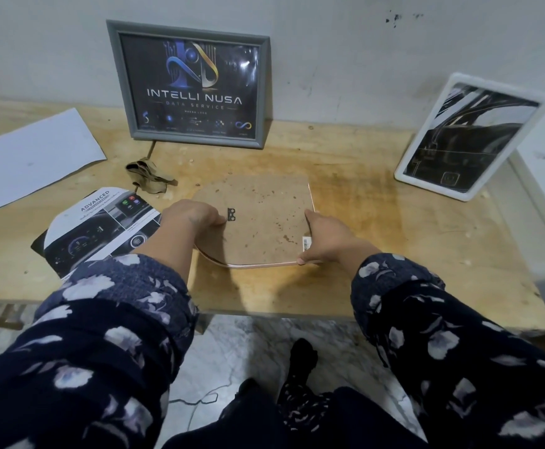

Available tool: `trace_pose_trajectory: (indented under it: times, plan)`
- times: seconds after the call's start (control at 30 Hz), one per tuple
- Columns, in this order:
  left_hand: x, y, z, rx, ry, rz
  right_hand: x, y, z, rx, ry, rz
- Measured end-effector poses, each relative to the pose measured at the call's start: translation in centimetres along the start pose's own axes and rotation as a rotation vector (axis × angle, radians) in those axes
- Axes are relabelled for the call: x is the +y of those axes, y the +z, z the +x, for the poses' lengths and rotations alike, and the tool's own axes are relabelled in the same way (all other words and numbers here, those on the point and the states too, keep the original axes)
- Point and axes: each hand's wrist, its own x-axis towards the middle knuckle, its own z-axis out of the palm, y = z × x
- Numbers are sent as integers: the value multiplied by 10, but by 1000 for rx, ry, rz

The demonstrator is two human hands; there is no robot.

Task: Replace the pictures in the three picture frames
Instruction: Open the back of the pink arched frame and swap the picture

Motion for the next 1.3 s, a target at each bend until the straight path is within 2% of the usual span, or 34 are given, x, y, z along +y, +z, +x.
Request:
trace_pose_trajectory:
  times: [0.17, 0.27, 0.33, 0.4, 0.5, 0.67, 0.8, 0.87, 1.03, 1.17, 1.3]
  plan:
    - [7, -2, -26, 75, 67, 56, 3, 1, 0, 9, 12, 6]
    - [2, 2, -21, 88, 52, -97, 2, 1, -1, 7, 17, 4]
    - [-2, 4, -22, 136, 41, -279, 0, 0, 0, -6, 21, -5]
    - [-4, 10, -25, 192, 96, -433, 0, 0, 1, -24, 35, 15]
    - [-6, 18, -36, 285, 198, -541, 1, -1, 1, -66, 58, 60]
    - [-6, 7, -42, 304, 252, -662, -1, -17, -2, -221, 141, 207]
    - [9, -4, -51, 327, 271, -735, -2, -39, -9, -73, 145, 647]
    - [23, 7, -61, 291, 306, -764, 9, -44, -16, 58, 195, 672]
    - [59, 66, -95, 134, 424, -581, 75, -36, -43, 183, 408, 637]
    - [82, 109, -110, 44, 482, -300, 129, -22, -71, 219, 550, 572]
    - [100, 148, -133, 8, 569, 106, 174, -11, -96, 257, 660, 471]
